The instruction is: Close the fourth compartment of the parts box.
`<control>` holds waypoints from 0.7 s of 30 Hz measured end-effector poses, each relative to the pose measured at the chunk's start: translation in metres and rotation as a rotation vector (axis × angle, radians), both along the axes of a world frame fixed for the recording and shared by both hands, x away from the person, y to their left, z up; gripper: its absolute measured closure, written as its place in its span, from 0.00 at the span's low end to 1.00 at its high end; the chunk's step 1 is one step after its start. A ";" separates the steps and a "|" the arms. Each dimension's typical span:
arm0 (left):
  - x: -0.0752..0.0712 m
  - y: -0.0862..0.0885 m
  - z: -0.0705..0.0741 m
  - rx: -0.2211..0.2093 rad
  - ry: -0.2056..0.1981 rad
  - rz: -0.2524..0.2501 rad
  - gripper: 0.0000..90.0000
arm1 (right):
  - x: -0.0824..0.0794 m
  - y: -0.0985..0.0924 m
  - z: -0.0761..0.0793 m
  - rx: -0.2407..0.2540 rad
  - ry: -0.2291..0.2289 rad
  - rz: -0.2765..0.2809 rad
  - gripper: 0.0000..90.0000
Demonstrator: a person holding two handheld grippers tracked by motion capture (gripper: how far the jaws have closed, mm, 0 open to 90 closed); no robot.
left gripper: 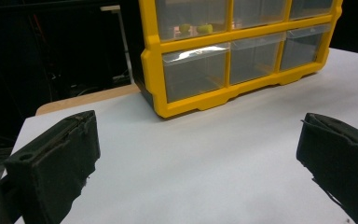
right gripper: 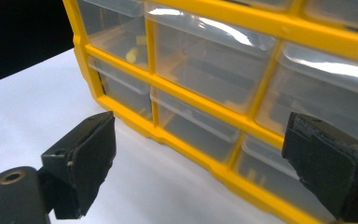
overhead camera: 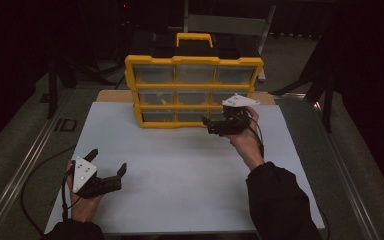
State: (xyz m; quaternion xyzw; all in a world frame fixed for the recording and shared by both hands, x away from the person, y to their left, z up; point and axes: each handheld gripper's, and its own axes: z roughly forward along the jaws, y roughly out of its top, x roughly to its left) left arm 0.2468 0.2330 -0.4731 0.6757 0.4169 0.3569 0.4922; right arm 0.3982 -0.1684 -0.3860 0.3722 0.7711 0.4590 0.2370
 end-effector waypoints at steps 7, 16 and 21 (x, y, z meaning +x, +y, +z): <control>0.000 0.000 0.000 0.007 0.002 0.001 0.00 | -0.027 -0.031 -0.010 0.036 -0.016 -0.028 0.11; 0.001 -0.001 -0.001 0.005 0.004 0.004 0.00 | -0.060 -0.061 -0.025 0.047 -0.035 -0.056 0.11; 0.001 0.001 -0.001 0.004 0.000 0.010 0.00 | -0.076 -0.070 -0.027 0.005 -0.035 -0.058 0.11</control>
